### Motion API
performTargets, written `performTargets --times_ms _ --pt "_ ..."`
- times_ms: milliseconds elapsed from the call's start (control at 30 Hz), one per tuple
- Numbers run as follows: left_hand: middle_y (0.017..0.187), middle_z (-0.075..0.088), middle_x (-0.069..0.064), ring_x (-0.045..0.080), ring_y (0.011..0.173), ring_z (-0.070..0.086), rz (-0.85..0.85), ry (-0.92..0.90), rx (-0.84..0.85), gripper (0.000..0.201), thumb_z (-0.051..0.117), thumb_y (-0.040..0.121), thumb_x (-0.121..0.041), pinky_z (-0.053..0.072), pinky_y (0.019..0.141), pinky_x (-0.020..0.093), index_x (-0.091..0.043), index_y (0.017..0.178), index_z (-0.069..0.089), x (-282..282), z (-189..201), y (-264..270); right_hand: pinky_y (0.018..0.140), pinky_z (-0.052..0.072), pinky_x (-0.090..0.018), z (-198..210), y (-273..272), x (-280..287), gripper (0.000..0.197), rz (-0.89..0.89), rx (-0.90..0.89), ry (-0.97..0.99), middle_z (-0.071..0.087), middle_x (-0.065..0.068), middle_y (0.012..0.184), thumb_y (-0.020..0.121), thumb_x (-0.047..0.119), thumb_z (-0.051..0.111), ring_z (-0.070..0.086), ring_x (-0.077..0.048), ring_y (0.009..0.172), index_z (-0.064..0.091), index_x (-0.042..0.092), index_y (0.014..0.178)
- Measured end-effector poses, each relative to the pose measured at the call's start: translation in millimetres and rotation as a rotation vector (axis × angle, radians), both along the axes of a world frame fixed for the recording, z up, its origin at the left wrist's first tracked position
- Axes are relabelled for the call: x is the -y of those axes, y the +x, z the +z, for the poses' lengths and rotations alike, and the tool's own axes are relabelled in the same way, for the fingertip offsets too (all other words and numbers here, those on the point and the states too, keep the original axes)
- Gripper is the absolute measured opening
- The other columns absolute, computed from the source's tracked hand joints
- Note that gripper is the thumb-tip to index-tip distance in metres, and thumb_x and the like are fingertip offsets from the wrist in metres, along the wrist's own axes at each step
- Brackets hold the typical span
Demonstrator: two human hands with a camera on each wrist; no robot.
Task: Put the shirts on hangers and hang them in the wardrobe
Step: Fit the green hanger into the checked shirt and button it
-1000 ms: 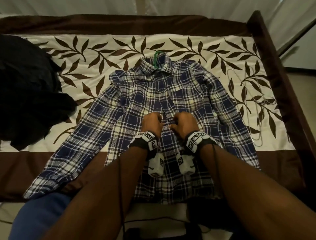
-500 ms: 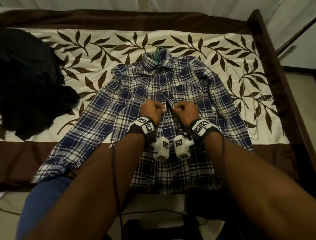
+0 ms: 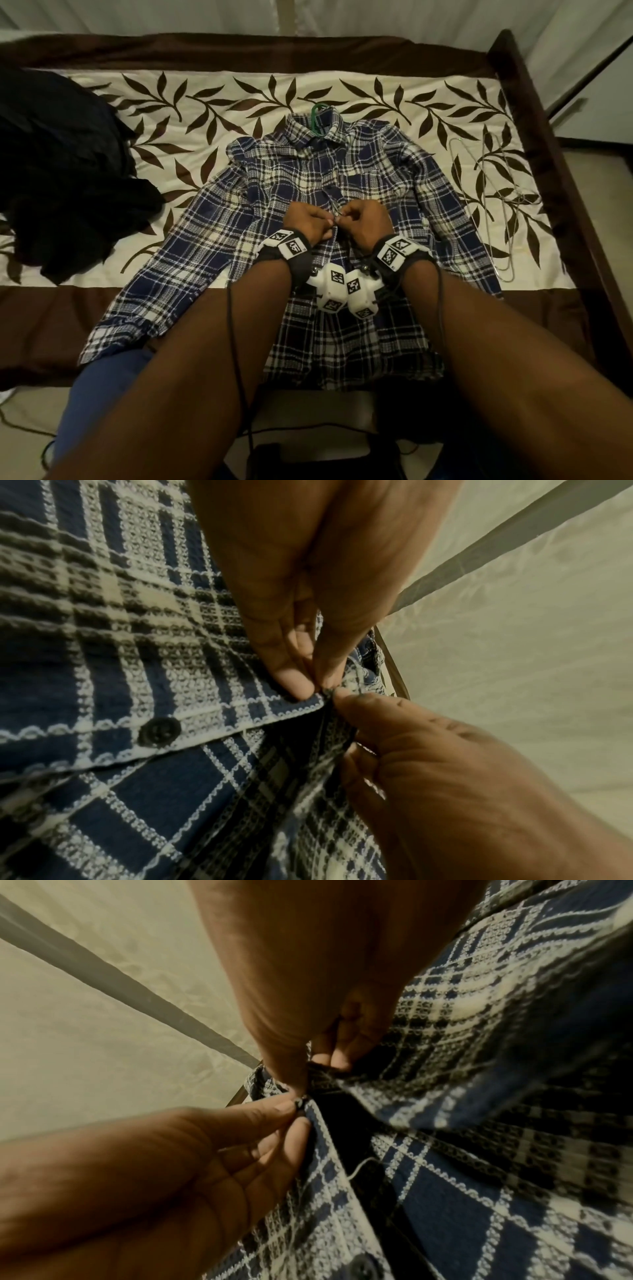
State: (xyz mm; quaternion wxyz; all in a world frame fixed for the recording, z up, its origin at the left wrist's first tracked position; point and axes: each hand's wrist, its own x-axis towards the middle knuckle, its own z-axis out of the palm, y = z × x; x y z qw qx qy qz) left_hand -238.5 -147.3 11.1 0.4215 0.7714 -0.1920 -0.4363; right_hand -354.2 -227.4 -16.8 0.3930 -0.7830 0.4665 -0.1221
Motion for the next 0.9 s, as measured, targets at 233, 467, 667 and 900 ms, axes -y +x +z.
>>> performTargets --times_ms 233,467,667,900 --pt "0.086 0.073 0.022 0.024 0.067 0.067 0.046 0.002 -0.032 0.008 0.071 0.087 0.002 0.059 0.058 0.026 -0.002 0.08 0.073 -1 1 0 0.062 0.042 -0.022 3 0 -2 0.013 0.03 -0.019 0.016 0.067 0.004 0.07 0.085 0.016 0.075 0.064 -0.014 0.068 0.07 0.023 0.075" --pt "0.08 0.073 0.02 0.029 0.071 0.071 0.04 0.007 -0.039 0.017 0.071 0.085 0.006 0.062 0.075 0.042 -0.007 0.072 0.07 2 -1 2 0.068 0.058 -0.034 9 -7 -3 0.012 0.03 0.036 0.03 0.072 -0.004 0.073 0.076 0.011 0.083 0.07 -0.022 0.072 0.072 0.016 0.073" --pt "0.074 0.068 0.015 0.02 0.061 0.057 -0.076 0.032 -0.049 0.021 0.061 0.09 0.008 0.052 0.062 0.031 -0.004 0.075 0.07 2 8 7 0.062 0.057 -0.033 2 -5 -3 0.019 0.068 -0.014 -0.081 0.069 0.004 0.067 0.074 0.029 0.086 0.067 -0.014 0.064 0.071 0.017 0.071" --pt "0.087 0.074 0.018 0.027 0.071 0.065 -0.014 0.028 -0.041 0.038 0.074 0.088 -0.031 0.06 0.074 0.042 0.007 0.091 0.072 9 11 10 0.059 0.045 -0.026 4 -1 -12 0.012 0.057 -0.074 -0.177 0.064 0.007 0.066 0.08 0.023 0.077 0.06 -0.013 0.063 0.067 0.018 0.076"
